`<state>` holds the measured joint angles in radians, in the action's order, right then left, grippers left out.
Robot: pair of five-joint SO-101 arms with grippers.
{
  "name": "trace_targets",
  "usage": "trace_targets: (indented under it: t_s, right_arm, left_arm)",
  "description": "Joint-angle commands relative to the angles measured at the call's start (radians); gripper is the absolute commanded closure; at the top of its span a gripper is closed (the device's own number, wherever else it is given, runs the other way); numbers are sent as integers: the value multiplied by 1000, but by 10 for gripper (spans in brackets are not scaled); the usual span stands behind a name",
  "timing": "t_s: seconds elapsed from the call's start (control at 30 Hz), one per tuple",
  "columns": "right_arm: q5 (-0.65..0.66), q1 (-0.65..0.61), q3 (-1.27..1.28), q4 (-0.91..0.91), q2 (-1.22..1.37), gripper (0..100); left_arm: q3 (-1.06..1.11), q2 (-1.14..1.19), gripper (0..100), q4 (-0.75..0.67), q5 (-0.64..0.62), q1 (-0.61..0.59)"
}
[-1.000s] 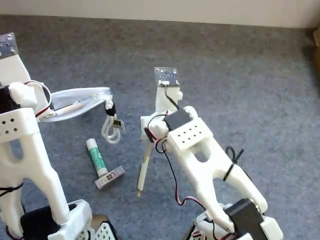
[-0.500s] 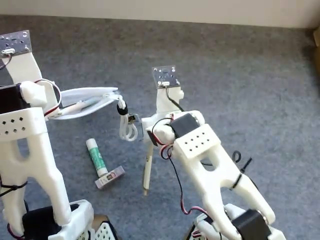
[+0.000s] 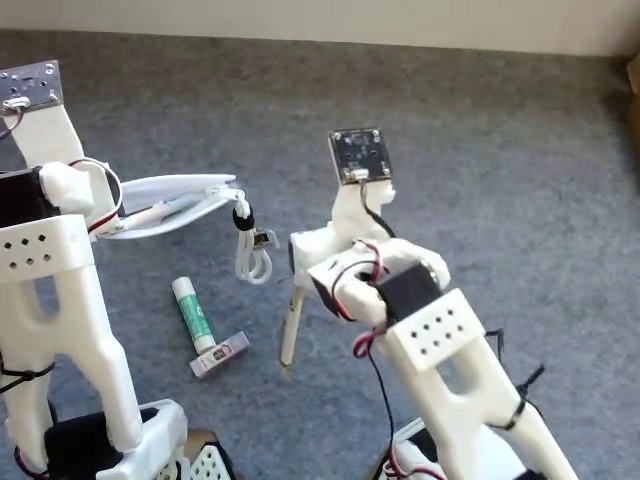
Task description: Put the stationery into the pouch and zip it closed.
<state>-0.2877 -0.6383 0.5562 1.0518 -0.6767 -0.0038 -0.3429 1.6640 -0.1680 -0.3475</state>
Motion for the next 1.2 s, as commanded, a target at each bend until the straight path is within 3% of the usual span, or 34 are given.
trace_targets:
  t_s: [0.0,0.1,0.27,0.4,0.53,0.77,1.17]
  right_arm:
    - [14,-21,-10,-15,-90,993]
    - [23,-65,-10,-15,-139,993]
    - [166,-163,-12,-16,-206,993]
    - [176,-196,-8,-88,-260,993]
    - [186,-197,-8,-214,-302,993]
    - [368,-197,-16,-447,-337,993]
    - [379,-199,-10,-868,-334,993]
  left_arm:
    - [-4,-8,989,-3,-2,22]
    - [-4,-8,989,-3,-2,22]
    - [-4,-8,989,-3,-2,21]
    - [-4,-8,989,-3,-2,21]
    - [-4,-8,989,-3,-2,21]
    - [-4,-8,989,-3,-2,21]
    - [-4,-8,989,-3,-2,21]
